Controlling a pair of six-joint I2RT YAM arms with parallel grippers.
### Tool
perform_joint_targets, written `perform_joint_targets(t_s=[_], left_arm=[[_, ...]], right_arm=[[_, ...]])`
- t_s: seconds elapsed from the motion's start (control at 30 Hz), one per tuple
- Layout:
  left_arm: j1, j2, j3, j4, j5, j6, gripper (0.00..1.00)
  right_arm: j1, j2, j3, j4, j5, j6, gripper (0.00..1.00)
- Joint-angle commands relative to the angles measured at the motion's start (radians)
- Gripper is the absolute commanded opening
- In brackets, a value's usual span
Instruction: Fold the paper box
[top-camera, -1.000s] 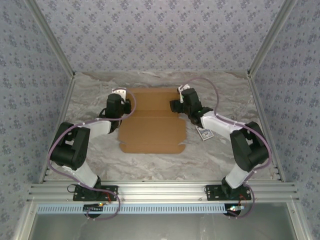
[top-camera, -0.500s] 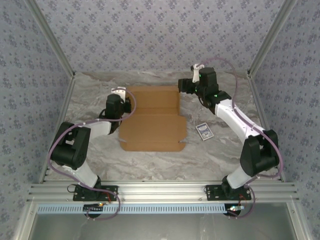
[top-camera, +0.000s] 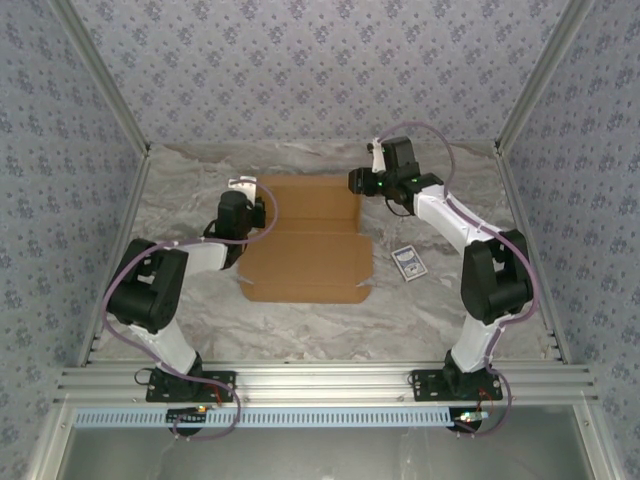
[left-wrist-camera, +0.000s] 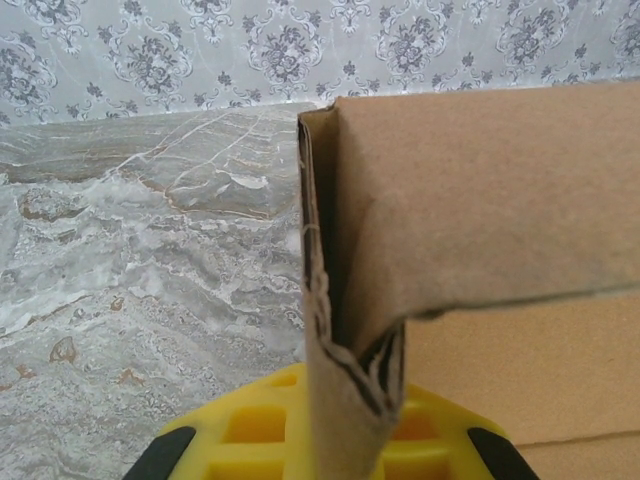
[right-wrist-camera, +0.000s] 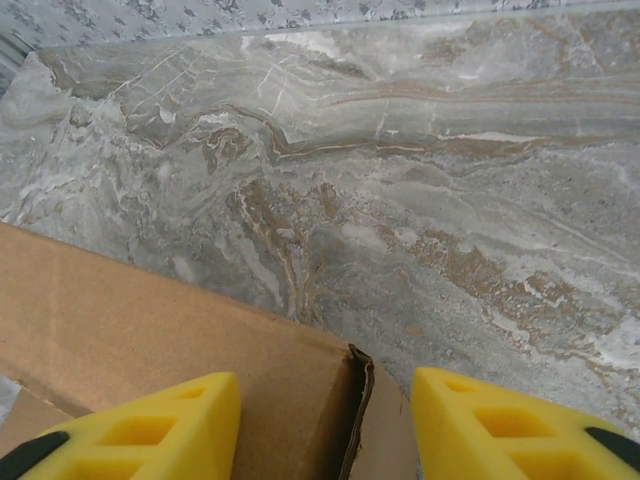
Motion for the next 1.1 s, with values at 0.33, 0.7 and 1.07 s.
perform_joint_targets(t_s=[0.33,0.7,1.07], left_arm=[[-0.009,0.033,-0.032,0.085,-0.017,0.019,0.03],[-0.012,-0.007,-0.012,-0.011,-0.059,-0.043,0.01],[-0.012,-0.110,0.064,-0.308,-0.082,-0.155,0.00]], right_arm=[[-0.019,0.006,-0.137,0.031,-0.021,0.033,0.39],[-0.019,-0.090,-0.018,-0.014,-0.003,0.007,0.67],[0.008,-0.318,-0.191,0.038,0.108,-0.038,0.72]])
